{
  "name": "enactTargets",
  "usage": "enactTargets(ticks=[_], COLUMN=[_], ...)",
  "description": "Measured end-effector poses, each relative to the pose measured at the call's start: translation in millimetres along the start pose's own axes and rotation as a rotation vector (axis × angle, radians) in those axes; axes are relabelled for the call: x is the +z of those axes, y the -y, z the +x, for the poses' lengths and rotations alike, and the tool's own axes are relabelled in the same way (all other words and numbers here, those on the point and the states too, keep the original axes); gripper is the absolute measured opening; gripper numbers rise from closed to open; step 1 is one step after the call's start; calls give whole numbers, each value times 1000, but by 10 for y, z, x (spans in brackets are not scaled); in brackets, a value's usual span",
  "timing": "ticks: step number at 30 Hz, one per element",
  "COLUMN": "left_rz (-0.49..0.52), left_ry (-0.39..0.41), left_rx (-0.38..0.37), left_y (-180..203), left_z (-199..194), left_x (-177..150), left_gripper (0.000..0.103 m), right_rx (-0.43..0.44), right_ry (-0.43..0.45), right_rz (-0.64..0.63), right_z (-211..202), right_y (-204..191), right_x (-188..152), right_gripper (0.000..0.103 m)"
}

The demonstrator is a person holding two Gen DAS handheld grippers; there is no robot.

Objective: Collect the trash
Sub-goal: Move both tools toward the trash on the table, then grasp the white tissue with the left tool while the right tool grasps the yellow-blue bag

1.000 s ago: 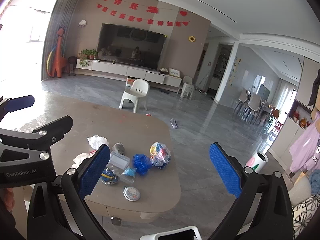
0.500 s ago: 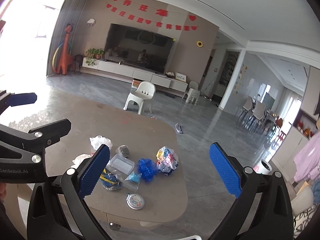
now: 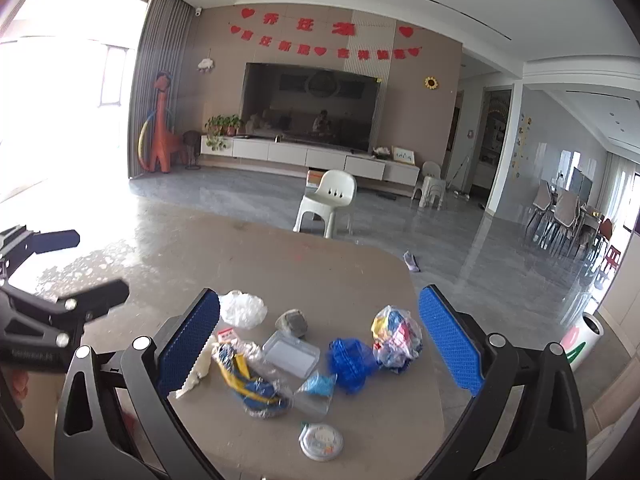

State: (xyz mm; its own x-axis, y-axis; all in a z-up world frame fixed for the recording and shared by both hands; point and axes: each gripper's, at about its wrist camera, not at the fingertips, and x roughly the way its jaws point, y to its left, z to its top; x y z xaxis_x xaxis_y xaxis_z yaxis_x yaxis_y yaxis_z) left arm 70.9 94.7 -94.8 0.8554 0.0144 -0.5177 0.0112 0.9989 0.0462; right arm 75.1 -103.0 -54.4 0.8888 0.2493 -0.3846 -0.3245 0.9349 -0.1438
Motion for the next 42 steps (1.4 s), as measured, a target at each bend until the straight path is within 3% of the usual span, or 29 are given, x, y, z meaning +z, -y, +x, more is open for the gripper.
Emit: enactTargets(ticks=[12, 17, 24, 26, 31, 35, 37, 40, 42], left_rz=[45, 58, 60, 48, 5, 25, 28, 33, 8], left_ry=[-60, -89, -135, -193, -240, -291, -299, -312, -329], left_rx=[-7, -24, -44, -66, -93, -94, -106, -123, -181], left_y=[-64, -118, -172, -213, -278, -254, -248, -208, -190], left_z=[487, 762, 1205, 1417, 1652, 1805, 1852, 1900, 1949], left_x=[-380, -528, -790, -932, -1069, -1122, -1158, -1182, -1204], left_gripper=[98, 98, 98, 98, 96, 75, 73, 62, 40], right_rx=[87, 150, 174, 188, 181, 187, 191, 198, 210], right_ry=[20, -47, -120, -143, -180, -184, -184, -182, -188], right_rz=[-32, -55, -140, -140, -153, -151, -151, -148, -141], right_z=[495, 837, 1188, 1268, 1384, 1404, 1404, 1413, 1419], right_y=[-187, -267, -473, -495, -529, -555, -564, -575, -579], right_x=[-262, -461, -755, -818, -922, -941, -941, -946, -964], right_gripper=[99, 99, 99, 99, 99, 99, 99, 99, 99])
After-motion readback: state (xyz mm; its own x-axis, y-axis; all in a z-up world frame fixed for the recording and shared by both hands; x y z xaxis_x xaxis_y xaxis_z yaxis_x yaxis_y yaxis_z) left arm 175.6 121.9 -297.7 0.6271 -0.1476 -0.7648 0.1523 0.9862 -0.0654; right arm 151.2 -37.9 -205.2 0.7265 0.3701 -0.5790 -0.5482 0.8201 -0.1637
